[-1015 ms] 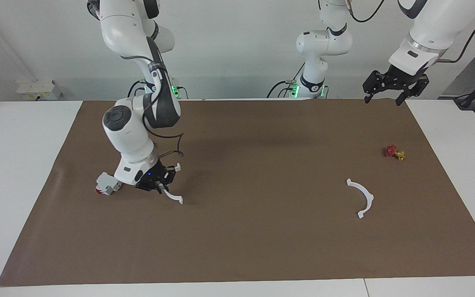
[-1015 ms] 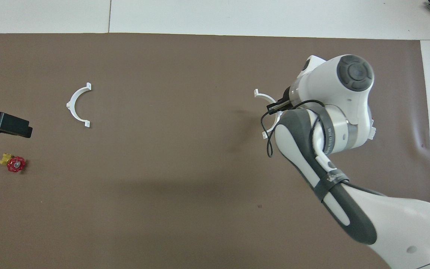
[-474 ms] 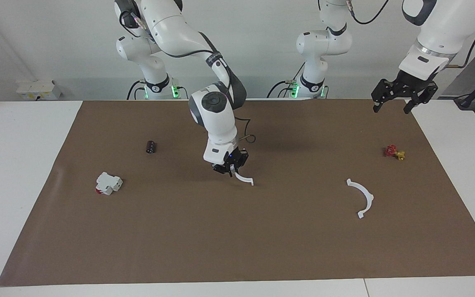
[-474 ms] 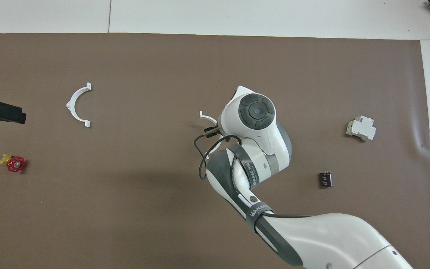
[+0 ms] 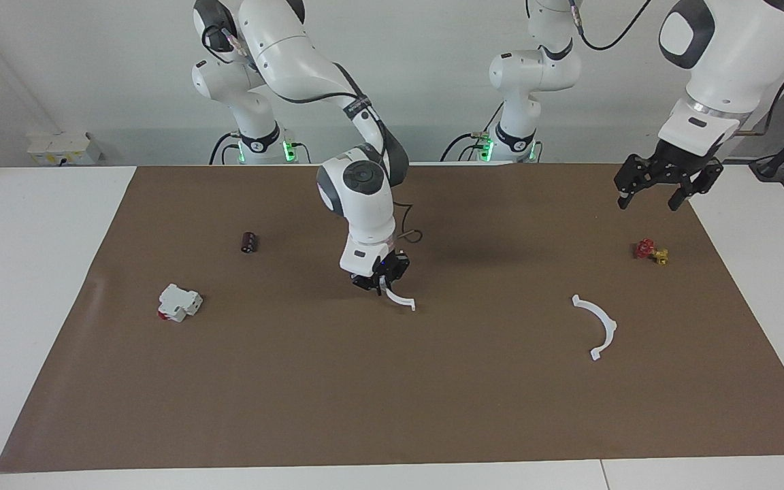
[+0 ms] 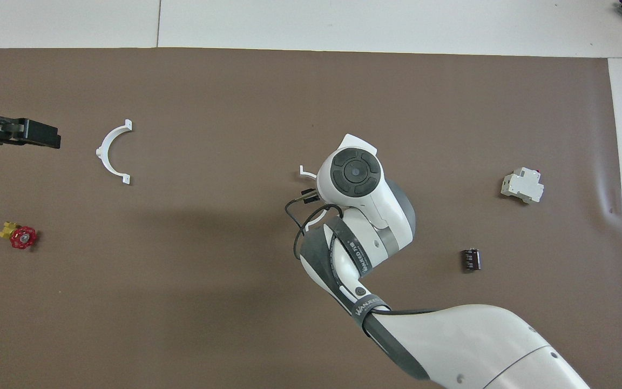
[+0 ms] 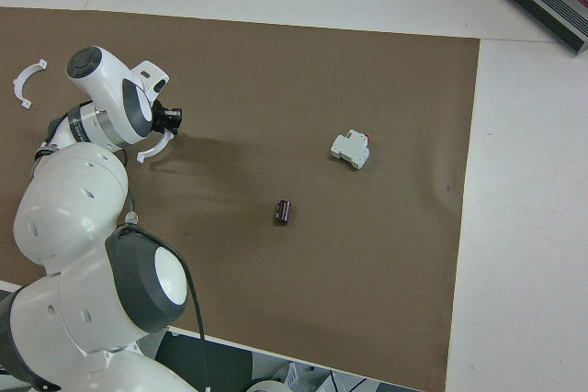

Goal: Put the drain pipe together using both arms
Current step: 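Set the clamp half down while the left gripper grasps the other half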

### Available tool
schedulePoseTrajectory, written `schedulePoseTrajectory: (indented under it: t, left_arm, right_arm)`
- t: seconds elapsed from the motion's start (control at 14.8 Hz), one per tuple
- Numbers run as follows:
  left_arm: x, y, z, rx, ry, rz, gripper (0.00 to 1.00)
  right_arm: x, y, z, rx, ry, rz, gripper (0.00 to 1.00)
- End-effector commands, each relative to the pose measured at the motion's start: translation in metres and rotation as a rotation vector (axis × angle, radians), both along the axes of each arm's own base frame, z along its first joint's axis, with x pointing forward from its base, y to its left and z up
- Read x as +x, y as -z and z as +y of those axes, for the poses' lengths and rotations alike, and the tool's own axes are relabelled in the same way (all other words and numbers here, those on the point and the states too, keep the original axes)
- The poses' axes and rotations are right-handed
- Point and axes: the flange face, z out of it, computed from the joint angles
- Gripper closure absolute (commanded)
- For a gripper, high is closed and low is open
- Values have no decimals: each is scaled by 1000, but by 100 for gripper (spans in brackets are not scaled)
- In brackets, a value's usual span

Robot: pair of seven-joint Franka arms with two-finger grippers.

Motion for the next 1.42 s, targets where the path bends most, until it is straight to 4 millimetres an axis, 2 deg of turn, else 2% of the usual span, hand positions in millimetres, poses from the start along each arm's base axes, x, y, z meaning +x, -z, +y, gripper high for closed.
schedulePoseTrajectory:
  t: [0.0,0.14,0.27,0.34,0.47,0.68,0.81,0.88,0.95,1.02,1.08,1.29,1.35]
  left_arm:
    - [26,36,16,-7,-2,-9,3]
    - [42,64,19,-15,-10,-39,4]
    - [57,104,28,-16,-22,-9,4]
    - [62,117,29,-17,-25,-16,4]
    - [67,150,28,-29,-31,18,3]
    - [77,191,36,-29,-35,18,3]
    - [82,218,37,-34,-39,24,4]
    - [83,227,42,-35,-46,18,4]
    - [82,234,43,-35,-49,16,4]
    - [79,240,44,-35,-51,21,4]
    - [75,248,44,-40,-56,21,4]
    - [62,267,45,-44,-67,19,4]
    - [61,266,45,-46,-69,22,5]
  right_arm:
    - [-4,1,1,1,22,-22,100]
    - [-5,3,0,-3,23,-17,100]
    - [-8,4,2,-3,21,-17,100]
    - [-10,6,3,-5,17,-15,100]
    - [-11,6,3,-11,10,-17,100]
    - [-12,8,2,-10,11,-20,100]
    - [-13,11,1,-11,12,-17,91]
    - [-14,11,1,-12,13,-16,83]
    - [-14,11,1,-12,11,-16,64]
    - [-14,11,1,-12,11,-16,22]
    - [-13,11,0,-12,12,-17,0]
    - [-8,1,-1,-4,17,-29,0]
    - [-7,-14,-3,8,27,-35,0]
